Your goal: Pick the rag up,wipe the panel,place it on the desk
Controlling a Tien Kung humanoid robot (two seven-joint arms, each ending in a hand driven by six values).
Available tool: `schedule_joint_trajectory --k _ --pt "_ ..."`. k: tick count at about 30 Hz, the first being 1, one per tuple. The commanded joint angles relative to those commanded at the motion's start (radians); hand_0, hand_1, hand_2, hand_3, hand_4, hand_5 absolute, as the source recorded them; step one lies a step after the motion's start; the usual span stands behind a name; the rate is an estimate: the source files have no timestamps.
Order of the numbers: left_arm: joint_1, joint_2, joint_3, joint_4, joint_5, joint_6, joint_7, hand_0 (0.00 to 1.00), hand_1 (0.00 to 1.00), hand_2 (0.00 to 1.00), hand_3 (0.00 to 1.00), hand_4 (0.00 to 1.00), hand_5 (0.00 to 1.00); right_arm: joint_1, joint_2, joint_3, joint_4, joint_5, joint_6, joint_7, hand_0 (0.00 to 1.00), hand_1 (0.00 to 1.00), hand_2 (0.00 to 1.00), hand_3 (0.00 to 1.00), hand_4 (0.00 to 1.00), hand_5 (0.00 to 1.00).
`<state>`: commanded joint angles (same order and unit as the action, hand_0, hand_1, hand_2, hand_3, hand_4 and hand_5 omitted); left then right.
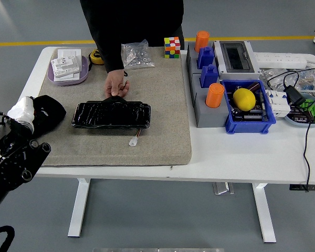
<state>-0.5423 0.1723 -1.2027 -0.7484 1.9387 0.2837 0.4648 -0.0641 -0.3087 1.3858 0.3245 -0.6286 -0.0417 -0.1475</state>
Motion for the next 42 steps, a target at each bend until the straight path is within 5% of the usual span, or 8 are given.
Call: schedule_joint_trajectory --k 22,23,42 --pt "0.02 0.031 -0.052 -0.155 0.021 -0.08 0.08 0.583 0.919 0.946 0.848 0.693 0.133 0.0 0.0 0.002 -0.001 -0.017 0.0 -0.003 0.716 0.507 0.662 0.608 0.998 0.646" --pt "0.021 0.033 -0.052 -0.162 0.025 -0.083 0.084 0.526 0.896 0.935 0.83 0.67 0.167 0.0 0.0 0.003 -0.001 -0.018 0.0 -0.003 0.716 0.505 0.662 0.607 0.998 0.645" --pt "0.048 0.094 -0.058 -0.27 -0.02 -0.169 0.156 0.477 0.879 0.914 0.811 0.517 0.2 0.0 0.0 0.022 -0.002 -0.027 -0.007 0.0 0.717 0.506 0.662 0.61 0.998 0.644"
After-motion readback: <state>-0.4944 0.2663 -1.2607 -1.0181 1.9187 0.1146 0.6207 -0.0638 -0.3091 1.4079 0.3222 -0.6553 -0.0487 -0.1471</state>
